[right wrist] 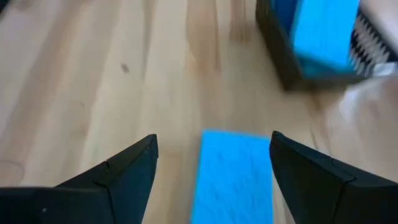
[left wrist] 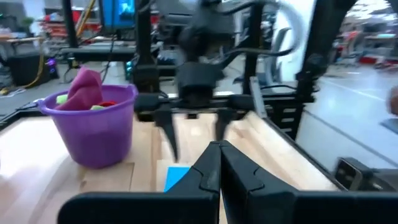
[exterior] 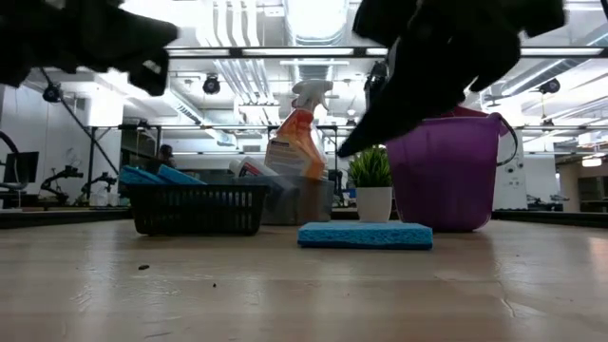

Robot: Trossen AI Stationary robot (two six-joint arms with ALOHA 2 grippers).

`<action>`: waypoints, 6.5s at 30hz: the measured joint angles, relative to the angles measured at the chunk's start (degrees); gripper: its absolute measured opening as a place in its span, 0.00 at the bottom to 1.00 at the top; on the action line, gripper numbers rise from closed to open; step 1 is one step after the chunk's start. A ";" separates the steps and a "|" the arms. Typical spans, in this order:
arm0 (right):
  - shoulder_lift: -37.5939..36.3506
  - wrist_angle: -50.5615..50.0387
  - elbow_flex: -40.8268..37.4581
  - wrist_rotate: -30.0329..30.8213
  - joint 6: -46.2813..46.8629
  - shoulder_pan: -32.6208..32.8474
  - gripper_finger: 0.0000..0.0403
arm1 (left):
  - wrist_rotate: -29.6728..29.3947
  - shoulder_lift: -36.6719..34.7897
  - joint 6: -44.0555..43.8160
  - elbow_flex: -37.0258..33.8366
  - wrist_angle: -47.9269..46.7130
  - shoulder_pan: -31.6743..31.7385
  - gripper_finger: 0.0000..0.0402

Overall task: Pick & Place Kitchen Items
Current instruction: Put the blue sponge into the black basket, then return to Home Position

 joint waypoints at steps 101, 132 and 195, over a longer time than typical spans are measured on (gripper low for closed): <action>26.02 -16.14 38.14 -4.34 -12.40 -16.26 0.58 | -1.37 -22.46 4.32 -9.15 -3.26 -0.20 0.01; 14.81 29.71 30.26 -22.12 -29.70 -2.98 0.77 | -1.39 -22.46 0.44 -9.17 -5.20 -0.09 0.01; -71.93 26.25 -50.66 -14.41 -18.42 1.62 0.77 | -0.51 -52.11 -2.57 -11.14 -38.89 -0.02 0.01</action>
